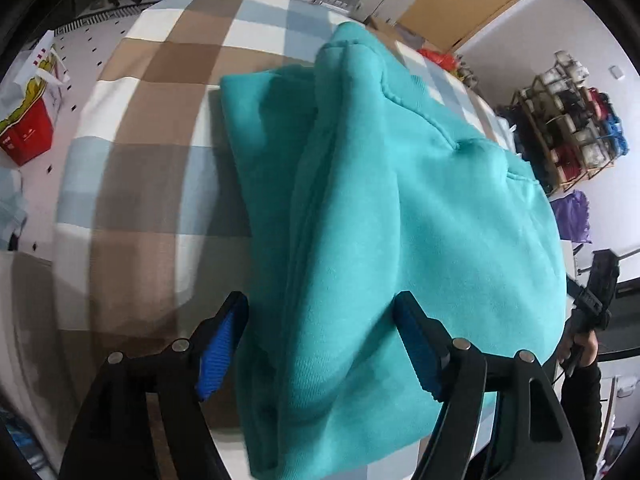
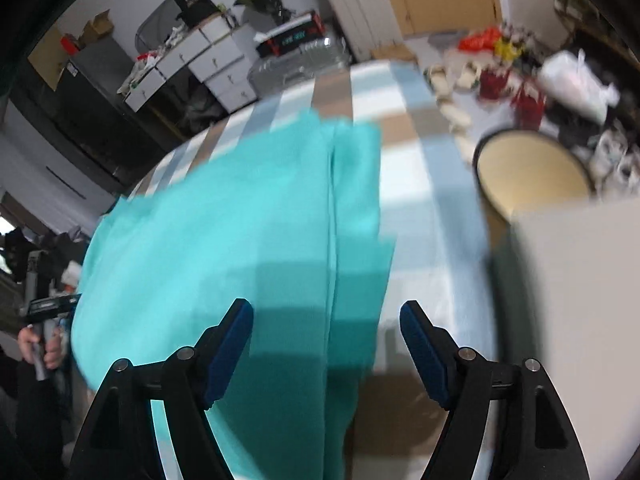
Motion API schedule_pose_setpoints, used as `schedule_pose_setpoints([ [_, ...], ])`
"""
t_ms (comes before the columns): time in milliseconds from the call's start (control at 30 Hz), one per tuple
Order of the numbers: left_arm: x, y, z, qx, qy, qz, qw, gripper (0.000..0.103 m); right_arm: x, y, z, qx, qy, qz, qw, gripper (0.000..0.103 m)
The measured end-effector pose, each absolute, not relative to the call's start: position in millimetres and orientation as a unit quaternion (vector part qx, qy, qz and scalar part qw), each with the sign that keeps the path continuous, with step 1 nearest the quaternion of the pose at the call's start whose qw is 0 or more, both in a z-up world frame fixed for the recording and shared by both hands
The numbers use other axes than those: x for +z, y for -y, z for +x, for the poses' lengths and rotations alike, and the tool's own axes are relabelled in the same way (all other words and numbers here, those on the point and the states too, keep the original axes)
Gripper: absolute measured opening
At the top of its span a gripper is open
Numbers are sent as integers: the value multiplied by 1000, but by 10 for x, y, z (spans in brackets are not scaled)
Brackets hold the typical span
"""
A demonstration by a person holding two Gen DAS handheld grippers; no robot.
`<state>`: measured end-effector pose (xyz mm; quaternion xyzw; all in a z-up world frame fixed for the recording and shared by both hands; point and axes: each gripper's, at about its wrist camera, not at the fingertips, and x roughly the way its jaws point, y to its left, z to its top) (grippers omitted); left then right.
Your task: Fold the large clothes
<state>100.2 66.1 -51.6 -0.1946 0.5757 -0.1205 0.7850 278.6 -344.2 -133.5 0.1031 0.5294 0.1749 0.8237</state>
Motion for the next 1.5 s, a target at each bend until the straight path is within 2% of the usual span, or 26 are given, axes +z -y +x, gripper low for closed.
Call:
schedule_pose_setpoints([
  [67,-554,-589,970,-128,-574,-189,787,71,-1393,3419,2720,184,-533,120,817,77],
  [133,-605,-512,967,-121,-582,-172,786,62,-1462,3358,2682,184,-539,132,811,77],
  [167,-620,-498,958,-116,-585,-173,784,61,-1498,3327,2664,187,-540,135,809,74],
  [233,-624,-489,916,-113,-589,-188,778,53,-1564,3218,2614,195,-542,128,807,67],
  [267,-624,-486,867,-113,-592,-190,775,52,-1543,3179,2561,198,-537,119,811,57],
  [367,-607,-500,662,-111,-605,-193,764,49,-1544,3077,2413,224,-546,115,799,39],
  [567,-551,-609,87,-125,-618,-179,755,46,-1449,3014,1764,251,-544,83,796,30],
  [733,-428,-765,-333,-119,-630,-169,748,46,-1364,3012,1141,279,-554,58,782,32],
  [900,182,-933,-424,-90,-567,-143,806,47,-1118,3038,1006,265,-550,8,792,40],
  [967,348,-939,-297,-95,-551,-143,817,53,-974,3063,1108,253,-541,-2,802,48],
  [1000,369,-915,-237,-100,-549,-145,817,62,-904,3089,1168,238,-531,-5,813,50],
  [1067,365,-825,5,-112,-551,-147,814,64,-755,3097,1366,221,-509,-10,832,55],
  [1167,178,-590,349,-118,-580,-135,795,64,-642,3038,1778,216,-489,10,845,59],
  [1367,-111,-488,572,-121,-604,-108,781,64,-984,2851,2354,188,-522,9,832,59],
  [1400,-127,-491,577,-126,-600,-112,782,61,-1068,2874,2328,183,-526,7,830,58],
  [1433,-115,-489,560,-133,-594,-116,785,44,-1116,2867,2371,174,-526,3,832,48],
  [1467,-103,-486,542,-144,-592,-116,785,36,-1140,2889,2351,171,-525,2,834,25],
  [1500,-67,-478,519,-144,-589,-102,789,20,-1139,2909,2350,171,-523,1,835,16],
])
